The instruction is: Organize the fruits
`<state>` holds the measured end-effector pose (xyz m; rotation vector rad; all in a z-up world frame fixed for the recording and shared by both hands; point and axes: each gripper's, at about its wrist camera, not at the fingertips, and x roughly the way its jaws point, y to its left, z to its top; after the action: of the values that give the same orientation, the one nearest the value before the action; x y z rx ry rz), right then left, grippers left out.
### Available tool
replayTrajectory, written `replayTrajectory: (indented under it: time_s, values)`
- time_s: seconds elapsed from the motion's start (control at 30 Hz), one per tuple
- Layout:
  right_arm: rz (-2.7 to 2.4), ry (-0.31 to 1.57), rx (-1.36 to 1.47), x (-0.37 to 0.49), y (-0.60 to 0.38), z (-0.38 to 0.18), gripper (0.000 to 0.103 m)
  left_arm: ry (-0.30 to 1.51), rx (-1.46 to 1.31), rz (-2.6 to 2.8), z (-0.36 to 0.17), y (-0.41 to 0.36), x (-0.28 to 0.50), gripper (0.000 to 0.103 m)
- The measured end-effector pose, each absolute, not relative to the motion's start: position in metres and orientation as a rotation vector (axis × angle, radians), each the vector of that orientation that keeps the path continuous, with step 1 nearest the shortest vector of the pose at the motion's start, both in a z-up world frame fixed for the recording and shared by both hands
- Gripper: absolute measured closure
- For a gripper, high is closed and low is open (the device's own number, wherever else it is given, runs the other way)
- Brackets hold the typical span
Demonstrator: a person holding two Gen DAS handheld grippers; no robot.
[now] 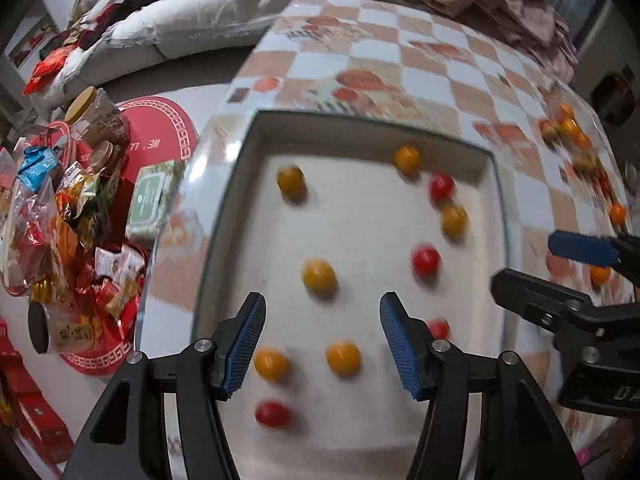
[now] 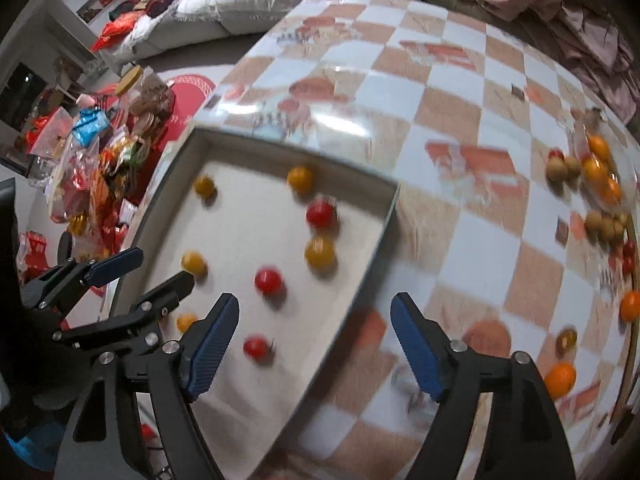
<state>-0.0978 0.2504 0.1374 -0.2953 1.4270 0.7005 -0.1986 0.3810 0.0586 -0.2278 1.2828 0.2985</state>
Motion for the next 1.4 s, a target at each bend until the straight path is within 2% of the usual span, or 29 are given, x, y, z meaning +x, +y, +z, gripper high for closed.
replayTrajectory:
  time_s: [0.23,0.27,0.3,0.33,0.9,1.4]
  values:
    - [0.628,1.428,-0.332,-0.116,0.232,0.147,0.012,1.351,-0.241,0.247,0.063,0.354,-0.229,0.042]
    - [0.619,1.431,-0.334,-0.116,0.231,0.148,0.010,1.354,-0.242,0.244,0.064,0.351,-0.232,0.039]
    - [0.615,1.432,-0.334,-0.117,0.230,0.148,0.001,1.359,-0.245,0.243,0.065,0.350,-0.236,0.028]
    - [0.609,1.431,-0.338,-0.118,0.228,0.151,0.000,1.359,-0.252,0.248,0.067,0.349,-0.240,0.001]
    - [0.638,1.438,-0.427,-0.153,0.225,0.197,0.000,1.321,-0.216,0.283,0.115,0.353,-0.268,0.000]
    - [0.644,1.400,-0.458,-0.165,0.228,0.225,0.000,1.376,-0.138,0.268,0.128,0.346,-0.275,0.000]
